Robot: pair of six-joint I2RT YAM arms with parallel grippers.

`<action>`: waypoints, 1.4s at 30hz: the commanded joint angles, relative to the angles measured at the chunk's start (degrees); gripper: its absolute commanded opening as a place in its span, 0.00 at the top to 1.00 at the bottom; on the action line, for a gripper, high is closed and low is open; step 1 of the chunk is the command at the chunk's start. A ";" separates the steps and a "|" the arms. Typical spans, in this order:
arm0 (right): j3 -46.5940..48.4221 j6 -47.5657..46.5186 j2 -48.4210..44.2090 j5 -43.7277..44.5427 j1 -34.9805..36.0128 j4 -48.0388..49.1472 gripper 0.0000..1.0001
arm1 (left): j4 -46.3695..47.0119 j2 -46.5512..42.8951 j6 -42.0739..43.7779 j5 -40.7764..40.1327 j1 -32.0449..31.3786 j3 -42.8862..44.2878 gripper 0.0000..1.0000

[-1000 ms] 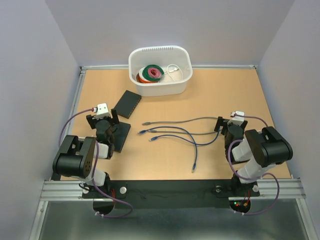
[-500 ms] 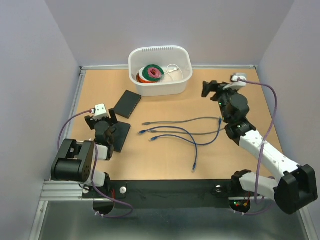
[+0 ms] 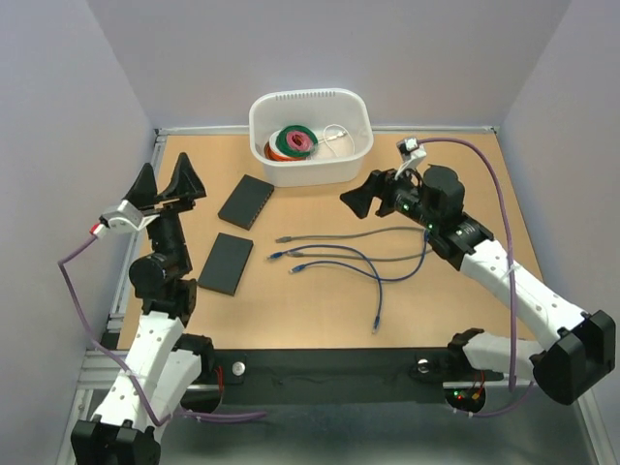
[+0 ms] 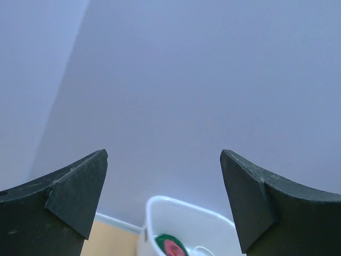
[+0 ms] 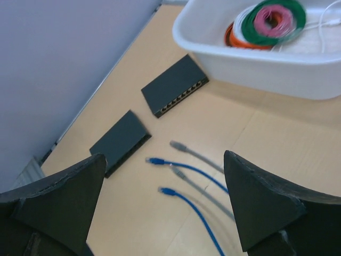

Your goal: Insert the plug into the switch port

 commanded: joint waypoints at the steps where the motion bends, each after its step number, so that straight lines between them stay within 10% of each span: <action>1: 4.23 -1.84 0.99 -3.53 3.12 -8.44 0.05 | -10.30 1.27 -8.27 13.36 -0.19 3.82 0.01; 6: 11.60 -10.12 6.52 10.26 17.44 -20.32 0.05 | -23.11 0.92 -3.98 23.75 -0.19 11.10 0.01; 16: 15.92 -13.02 17.07 20.83 27.13 -24.21 0.11 | -60.13 -0.39 3.32 7.92 -0.11 21.32 0.15; 31: 18.74 -19.97 29.73 15.21 27.30 -24.82 0.46 | -58.92 0.92 3.59 6.79 -0.28 13.58 0.21; 42: 21.55 -24.37 36.24 11.16 27.30 -24.91 0.47 | -58.83 1.10 3.15 7.14 -0.28 13.23 0.23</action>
